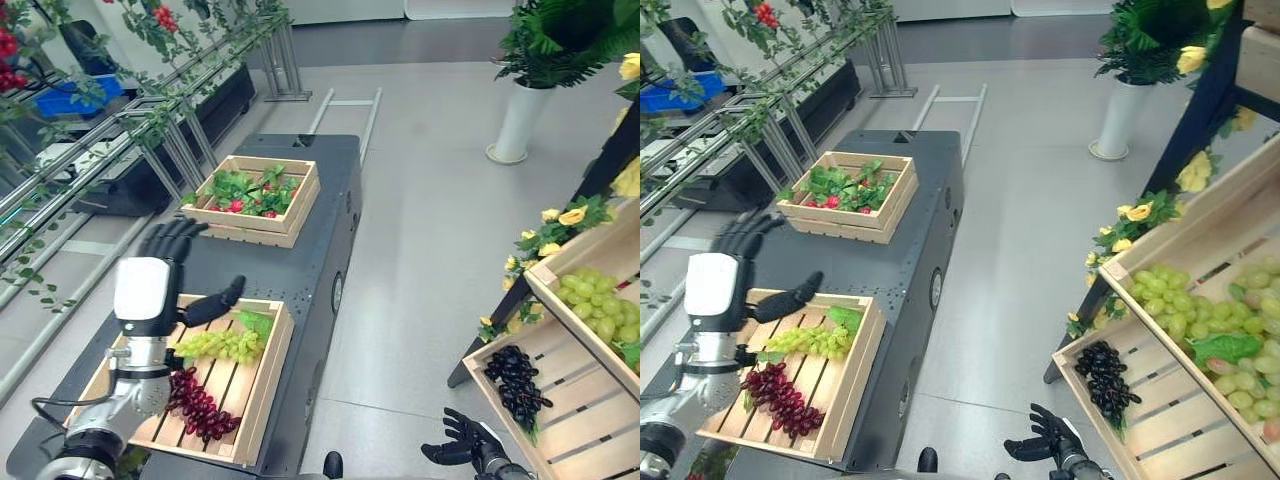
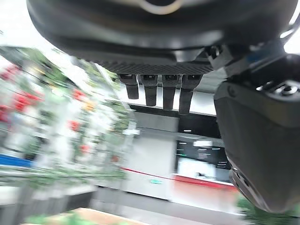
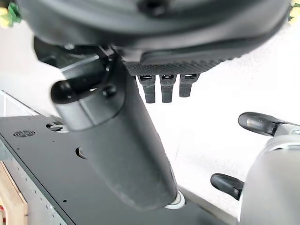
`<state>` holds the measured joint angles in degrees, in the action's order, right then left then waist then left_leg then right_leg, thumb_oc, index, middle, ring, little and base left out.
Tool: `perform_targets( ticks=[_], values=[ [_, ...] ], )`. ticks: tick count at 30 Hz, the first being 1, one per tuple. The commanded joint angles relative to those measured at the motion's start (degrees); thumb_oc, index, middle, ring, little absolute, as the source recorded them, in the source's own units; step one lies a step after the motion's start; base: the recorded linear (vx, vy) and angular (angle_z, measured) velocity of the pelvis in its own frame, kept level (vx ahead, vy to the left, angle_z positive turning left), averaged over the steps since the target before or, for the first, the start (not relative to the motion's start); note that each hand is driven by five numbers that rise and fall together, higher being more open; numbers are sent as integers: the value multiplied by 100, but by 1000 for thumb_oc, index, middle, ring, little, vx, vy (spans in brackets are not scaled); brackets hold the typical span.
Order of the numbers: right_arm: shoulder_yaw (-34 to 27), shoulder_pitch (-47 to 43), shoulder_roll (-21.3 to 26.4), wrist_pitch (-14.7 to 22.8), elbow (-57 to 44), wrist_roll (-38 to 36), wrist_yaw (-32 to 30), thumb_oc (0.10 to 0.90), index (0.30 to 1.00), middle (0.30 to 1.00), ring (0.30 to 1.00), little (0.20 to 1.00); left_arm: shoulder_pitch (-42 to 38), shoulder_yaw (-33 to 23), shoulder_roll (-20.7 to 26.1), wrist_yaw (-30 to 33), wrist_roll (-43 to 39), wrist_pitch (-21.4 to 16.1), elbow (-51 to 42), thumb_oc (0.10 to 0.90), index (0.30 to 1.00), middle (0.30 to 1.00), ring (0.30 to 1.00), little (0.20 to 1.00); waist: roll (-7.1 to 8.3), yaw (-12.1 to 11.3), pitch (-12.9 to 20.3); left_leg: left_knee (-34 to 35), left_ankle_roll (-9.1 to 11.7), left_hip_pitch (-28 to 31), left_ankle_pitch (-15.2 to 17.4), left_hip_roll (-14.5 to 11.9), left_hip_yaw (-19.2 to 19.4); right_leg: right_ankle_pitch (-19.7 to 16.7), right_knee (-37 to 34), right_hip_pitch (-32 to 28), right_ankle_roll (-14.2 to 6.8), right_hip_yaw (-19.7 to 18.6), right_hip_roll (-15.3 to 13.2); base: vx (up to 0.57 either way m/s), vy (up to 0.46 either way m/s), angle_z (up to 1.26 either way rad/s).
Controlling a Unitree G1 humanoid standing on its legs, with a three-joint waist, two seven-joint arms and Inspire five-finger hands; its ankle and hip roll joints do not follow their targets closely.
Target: Pick up the fruits from the basket on one side to the basket on the other side
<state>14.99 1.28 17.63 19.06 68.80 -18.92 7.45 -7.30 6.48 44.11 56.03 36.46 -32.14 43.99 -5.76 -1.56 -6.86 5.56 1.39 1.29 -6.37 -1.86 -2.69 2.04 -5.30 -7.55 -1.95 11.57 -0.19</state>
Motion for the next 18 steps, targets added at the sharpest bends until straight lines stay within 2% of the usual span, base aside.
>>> perform_targets(
  ticks=[1, 5, 7, 10, 12, 13, 18],
  values=[
    [0, -452, 66, 372, -333, -302, -136, 800, 900, 900, 900, 900, -809, -599, 617, 69, -544, 478, 426, 800, 900, 900, 900, 900, 292, -152, -459, -222, -397, 119, 875, 638, 168, 113, 354, 458, 16, -147, -112, -61, 58, 18],
    [86, -519, 107, 418, -436, -351, -129, 800, 900, 900, 900, 900, -702, -624, 745, -37, -430, 652, 737, 800, 900, 900, 900, 900, 330, -189, -660, -344, -411, -28, 885, 619, 151, 140, 498, 614, 33, -126, -109, -47, 53, 5],
    [147, -656, 148, 481, -502, -411, -117, 800, 900, 900, 900, 900, -777, -454, 776, -371, -503, 848, 982, 800, 900, 900, 900, 900, 370, -215, -892, -688, -433, -296, 945, 595, 185, 251, 873, 876, 76, -53, -144, -127, 83, 2],
    [212, -940, 269, 562, -572, -469, -38, 800, 900, 900, 900, 900, -1048, -112, 830, -490, -401, 953, 1223, 800, 900, 900, 900, 900, 416, -254, -1334, -1478, -420, -871, 1067, 626, 169, 443, 1542, 1333, 163, 44, -208, -179, 56, 9],
    [298, -1155, 311, 614, -578, -448, -1, 800, 900, 900, 900, 900, -1201, 23, 876, -449, -403, 1066, 1236, 800, 900, 900, 900, 900, 438, -320, -1603, -2065, -453, -1280, 1208, 629, 313, 600, 2170, 1752, 198, 197, -307, -190, 57, 29],
    [335, -1207, 322, 622, -593, -455, -8, 800, 900, 900, 900, 900, -1242, 64, 889, -414, -414, 1077, 1250, 800, 900, 900, 900, 900, 441, -337, -1672, -2192, -453, -1395, 1227, 631, 306, 634, 2318, 1854, 207, 198, -311, -190, 67, 29],
    [588, -1658, 511, 605, -798, -377, 37, 800, 900, 900, 900, 900, -1740, 524, 1203, -524, -289, 1594, 1341, 800, 900, 900, 900, 900, 475, -456, -2078, -3181, -472, -2316, 1460, 642, 364, 1054, 3552, 2684, 361, 297, -483, -145, 88, 20]
  ],
)
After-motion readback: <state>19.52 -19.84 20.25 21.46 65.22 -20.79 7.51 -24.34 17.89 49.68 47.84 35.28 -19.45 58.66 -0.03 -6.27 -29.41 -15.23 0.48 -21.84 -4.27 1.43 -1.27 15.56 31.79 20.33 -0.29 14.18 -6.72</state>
